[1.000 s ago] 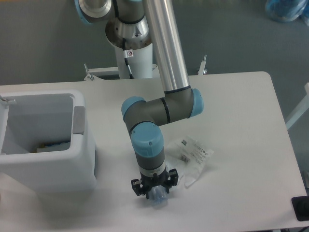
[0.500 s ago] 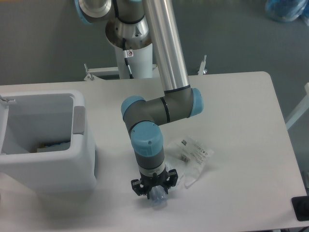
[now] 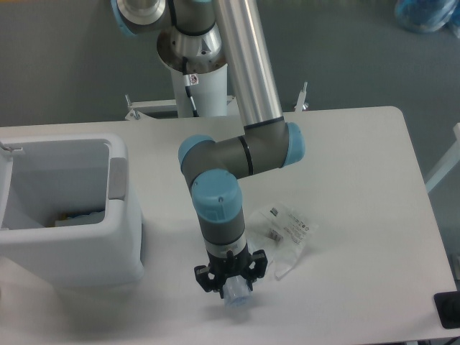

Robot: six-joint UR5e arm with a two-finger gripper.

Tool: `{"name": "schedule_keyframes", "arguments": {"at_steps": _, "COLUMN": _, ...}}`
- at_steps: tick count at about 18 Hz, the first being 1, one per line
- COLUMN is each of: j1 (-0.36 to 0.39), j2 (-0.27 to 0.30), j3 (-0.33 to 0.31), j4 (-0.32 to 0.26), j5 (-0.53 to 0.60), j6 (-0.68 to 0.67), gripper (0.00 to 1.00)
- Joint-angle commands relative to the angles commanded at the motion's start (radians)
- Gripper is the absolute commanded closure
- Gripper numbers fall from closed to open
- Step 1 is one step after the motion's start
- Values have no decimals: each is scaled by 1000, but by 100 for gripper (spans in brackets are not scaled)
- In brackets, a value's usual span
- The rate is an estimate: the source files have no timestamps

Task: Place the trash in the trash can
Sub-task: 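Lift the bottle and carry it over the white bin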

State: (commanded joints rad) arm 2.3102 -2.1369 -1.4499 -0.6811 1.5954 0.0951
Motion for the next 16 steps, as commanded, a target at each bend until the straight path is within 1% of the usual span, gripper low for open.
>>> {"name": "schedule_keyframes", "arguments": {"at_steps": 2, "j1": 2, "j2": 35, "j3": 45, "j4": 0, "j5": -3, "j6": 2, "gripper": 38}}
{"name": "schedule_keyframes", "arguments": {"at_steps": 5, "j1": 6, "j2": 95, "j3": 88, "j4": 2, "j5": -3, "j6": 0, "gripper": 38}}
{"name": "schedule_keyframes", "arguments": {"at_steps": 11, "j1": 9, "j2": 219, "j3": 138, "j4": 8, "j5": -5, "j6": 0, "gripper": 38}}
{"name": "schedule_keyframes", "arguments": {"at_steps": 13, "j1": 3, "j2": 268, "j3": 147, "j4": 8, "j5": -5, "j6": -9, "gripper": 38}}
{"name": "schedule_keyframes", "arguments": {"at_steps": 16, "j1": -3, "j2": 319, "j3": 149, "j4": 9, "j5": -5, "j6": -3, "gripper": 38}}
